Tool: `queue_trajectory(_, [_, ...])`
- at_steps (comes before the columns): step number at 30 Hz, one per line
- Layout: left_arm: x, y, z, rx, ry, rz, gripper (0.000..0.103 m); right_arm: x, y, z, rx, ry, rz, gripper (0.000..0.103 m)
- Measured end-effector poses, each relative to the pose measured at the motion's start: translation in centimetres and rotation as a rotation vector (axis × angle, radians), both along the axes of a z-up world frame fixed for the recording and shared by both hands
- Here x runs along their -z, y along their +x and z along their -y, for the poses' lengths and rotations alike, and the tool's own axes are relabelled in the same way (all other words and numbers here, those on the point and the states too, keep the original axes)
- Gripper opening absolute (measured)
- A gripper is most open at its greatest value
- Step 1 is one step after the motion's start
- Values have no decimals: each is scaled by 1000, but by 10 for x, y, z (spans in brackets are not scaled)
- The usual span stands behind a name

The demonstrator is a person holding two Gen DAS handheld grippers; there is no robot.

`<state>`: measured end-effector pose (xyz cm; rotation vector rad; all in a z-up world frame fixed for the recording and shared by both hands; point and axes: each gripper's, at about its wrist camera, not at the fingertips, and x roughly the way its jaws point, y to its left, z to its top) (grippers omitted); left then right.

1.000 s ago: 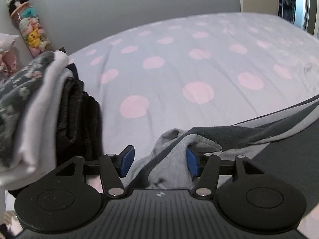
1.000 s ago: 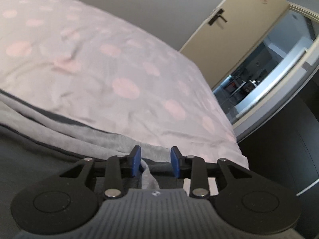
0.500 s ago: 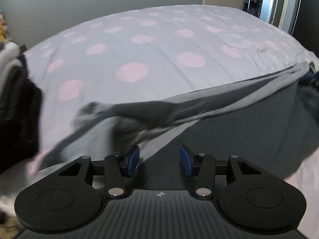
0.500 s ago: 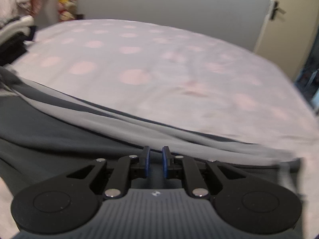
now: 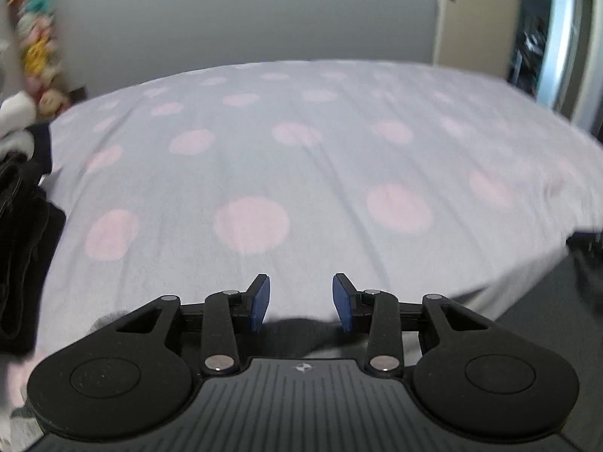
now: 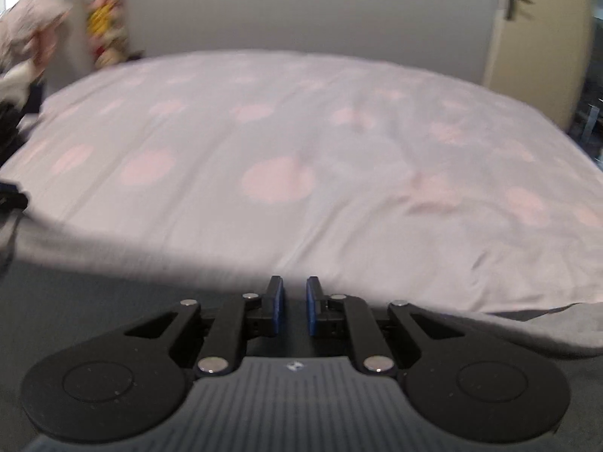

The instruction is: Fold clothes

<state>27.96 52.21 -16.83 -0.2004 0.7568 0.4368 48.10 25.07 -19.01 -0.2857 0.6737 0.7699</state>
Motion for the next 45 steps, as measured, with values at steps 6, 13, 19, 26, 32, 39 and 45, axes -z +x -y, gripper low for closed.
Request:
queue_trajectory(6, [-17, -45, 31, -14, 27, 30, 53, -12, -3, 53, 96, 40, -23, 18])
queue_trajectory(13, [-16, -116, 66, -139, 5, -7, 56, -9, -5, 170, 249, -53, -4, 20])
queue_trajectory(19, [5, -153, 79, -255, -4, -46, 57, 4, 27, 251, 403, -87, -60, 23])
queue_trajectory(26, [20, -159, 83, -296, 34, -58, 58, 12, 76, 251, 458, -90, -56, 30])
queue_trajectory(32, [28, -157, 86, -295, 97, -54, 60, -4, 139, 229, 543, -112, 49, 29])
queue_trajectory(39, [18, -162, 85, -312, 78, 13, 60, -22, 144, 241, 613, -89, 68, 29])
queue_trajectory(45, [-2, -173, 97, -264, 22, 48, 60, -34, 49, 233, 459, 11, 30, 29])
